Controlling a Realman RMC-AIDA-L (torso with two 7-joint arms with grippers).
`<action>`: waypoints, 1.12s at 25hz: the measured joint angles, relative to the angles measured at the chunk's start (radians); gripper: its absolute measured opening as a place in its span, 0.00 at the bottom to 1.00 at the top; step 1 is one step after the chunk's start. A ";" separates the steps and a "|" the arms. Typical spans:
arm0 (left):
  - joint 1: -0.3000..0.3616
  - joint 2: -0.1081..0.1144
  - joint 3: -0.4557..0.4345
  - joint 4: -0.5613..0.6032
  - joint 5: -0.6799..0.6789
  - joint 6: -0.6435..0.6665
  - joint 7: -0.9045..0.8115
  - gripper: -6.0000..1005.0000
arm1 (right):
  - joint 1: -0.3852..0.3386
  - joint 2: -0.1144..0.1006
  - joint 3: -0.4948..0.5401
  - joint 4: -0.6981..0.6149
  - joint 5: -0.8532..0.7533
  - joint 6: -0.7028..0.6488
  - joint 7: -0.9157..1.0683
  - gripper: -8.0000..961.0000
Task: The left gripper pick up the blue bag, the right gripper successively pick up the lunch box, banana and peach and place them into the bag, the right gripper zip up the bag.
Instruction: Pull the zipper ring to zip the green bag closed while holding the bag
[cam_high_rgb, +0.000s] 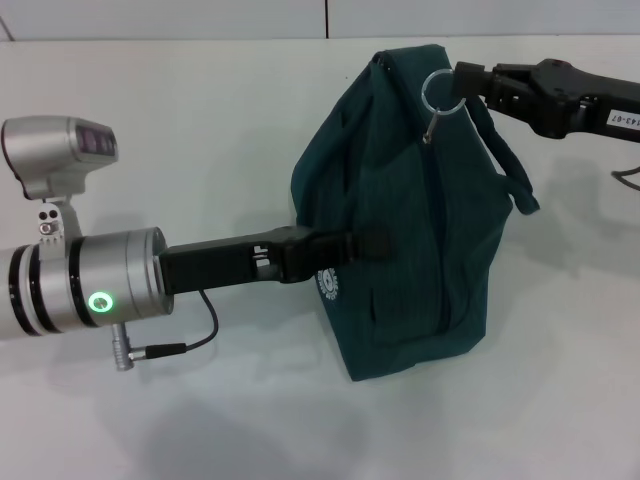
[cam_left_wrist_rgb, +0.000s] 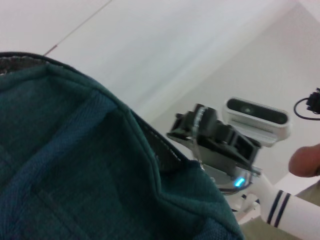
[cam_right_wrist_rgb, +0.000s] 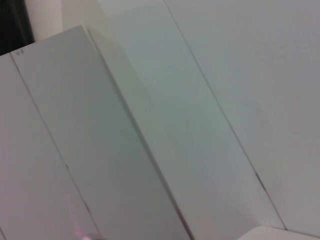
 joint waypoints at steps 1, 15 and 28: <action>0.001 0.000 0.000 0.000 0.000 0.006 0.003 0.06 | -0.001 0.000 0.000 0.000 0.000 0.005 0.000 0.03; 0.025 0.000 -0.002 0.000 0.000 0.066 0.028 0.06 | -0.002 0.006 0.000 0.000 0.014 0.059 -0.010 0.03; 0.053 0.005 0.001 0.000 0.002 0.072 0.021 0.06 | 0.000 0.003 0.000 0.001 0.048 0.086 -0.021 0.03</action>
